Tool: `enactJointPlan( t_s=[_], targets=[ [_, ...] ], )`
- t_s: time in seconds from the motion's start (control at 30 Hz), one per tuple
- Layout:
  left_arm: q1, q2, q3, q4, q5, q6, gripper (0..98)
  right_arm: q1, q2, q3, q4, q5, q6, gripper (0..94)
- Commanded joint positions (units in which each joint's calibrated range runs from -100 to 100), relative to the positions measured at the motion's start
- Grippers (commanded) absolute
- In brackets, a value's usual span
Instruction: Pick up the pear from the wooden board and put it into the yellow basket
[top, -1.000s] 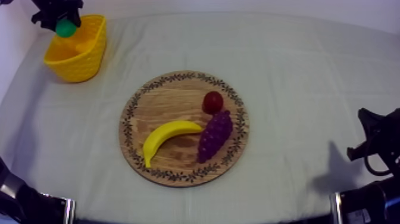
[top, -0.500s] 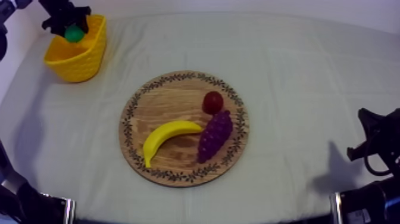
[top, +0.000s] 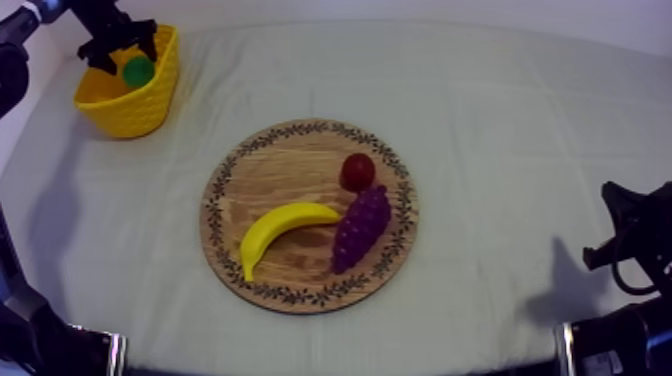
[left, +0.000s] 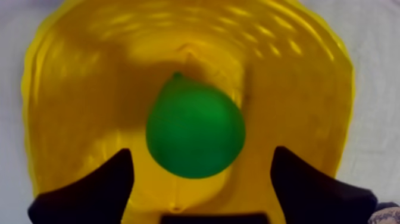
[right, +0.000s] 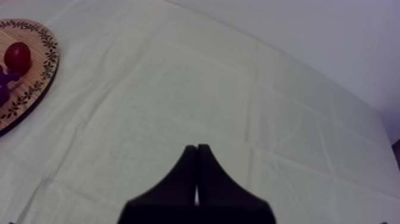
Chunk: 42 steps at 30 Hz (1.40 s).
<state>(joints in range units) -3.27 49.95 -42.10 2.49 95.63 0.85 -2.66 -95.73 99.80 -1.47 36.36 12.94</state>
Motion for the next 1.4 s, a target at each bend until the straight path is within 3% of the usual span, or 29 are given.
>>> enactJointPlan(
  t_s=[0.0, 0.67, 1.37],
  targets=[
    [0.1, 0.2, -0.2, -0.03, 0.1, 0.1, 92.9, 0.0, 0.0, 0.0, 0.0, 0.0, 0.0, 0.4],
    [-0.2, -2.4, 3.0, -0.35, -0.2, -0.3, 94.9, 0.0, 0.0, 0.0, 0.0, 0.0, 0.0, 0.4],
    [0.2, -21.4, 16.1, -0.94, 0.8, -0.8, 68.3, 0.0, 0.0, 0.0, 0.0, 0.0, 0.0, 0.4]
  ],
)
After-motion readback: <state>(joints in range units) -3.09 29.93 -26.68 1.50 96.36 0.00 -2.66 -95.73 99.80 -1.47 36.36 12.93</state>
